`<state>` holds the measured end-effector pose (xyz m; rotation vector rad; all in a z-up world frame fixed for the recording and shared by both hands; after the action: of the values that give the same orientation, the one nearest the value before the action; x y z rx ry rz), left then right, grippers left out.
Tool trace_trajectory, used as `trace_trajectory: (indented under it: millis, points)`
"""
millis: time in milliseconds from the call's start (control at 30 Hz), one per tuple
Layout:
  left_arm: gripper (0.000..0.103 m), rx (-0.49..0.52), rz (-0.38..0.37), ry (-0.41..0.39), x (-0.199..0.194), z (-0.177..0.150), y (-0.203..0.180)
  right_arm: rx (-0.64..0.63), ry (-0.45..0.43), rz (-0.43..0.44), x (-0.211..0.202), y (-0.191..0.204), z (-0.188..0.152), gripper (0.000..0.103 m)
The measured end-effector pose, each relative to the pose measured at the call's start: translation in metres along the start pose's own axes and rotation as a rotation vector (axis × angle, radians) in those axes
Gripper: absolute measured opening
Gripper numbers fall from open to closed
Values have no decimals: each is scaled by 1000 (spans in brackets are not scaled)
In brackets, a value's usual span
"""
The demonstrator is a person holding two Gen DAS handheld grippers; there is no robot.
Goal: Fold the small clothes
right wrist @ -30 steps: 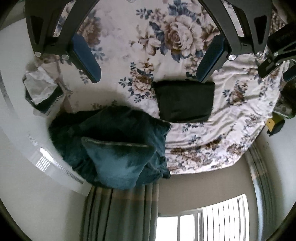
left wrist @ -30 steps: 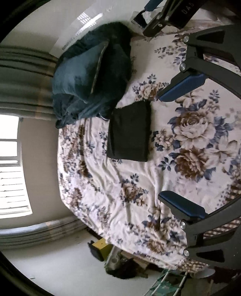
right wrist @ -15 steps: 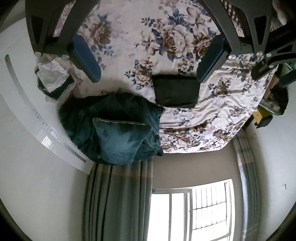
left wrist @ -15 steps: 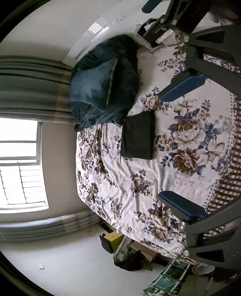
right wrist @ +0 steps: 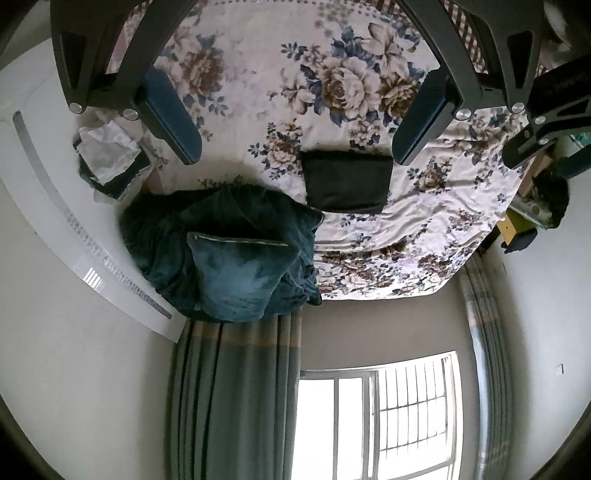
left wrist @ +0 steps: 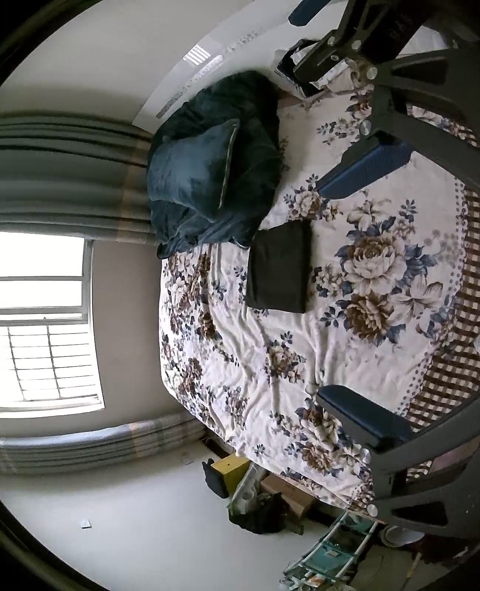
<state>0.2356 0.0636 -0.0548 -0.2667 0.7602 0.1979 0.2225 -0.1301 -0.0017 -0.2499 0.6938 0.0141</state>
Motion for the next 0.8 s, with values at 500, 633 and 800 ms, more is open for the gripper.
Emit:
trace_trajectory:
  millis: [500, 633, 800]
  points:
    - [103, -6, 9, -8, -10, 2, -1, 1, -6, 16, -10, -4, 4, 103]
    - [103, -9, 9, -6, -13, 0, -1, 2, -4, 16, -13, -4, 4, 103]
    - [103, -10, 10, -4, -14, -1, -1, 2, -2, 21, -14, -2, 4, 103]
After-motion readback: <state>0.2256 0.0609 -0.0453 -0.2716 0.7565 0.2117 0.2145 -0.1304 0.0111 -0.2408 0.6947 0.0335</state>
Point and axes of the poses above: each gripper's, at about its wrist camera, not at the fingertips, and x roughly the way its jaws point, y to its left, z to its top, the point moved 3 cm from there along x, roughly the way its jaws point, and after that the axes turned 13 degrees about -x, right-handed, at the moved point
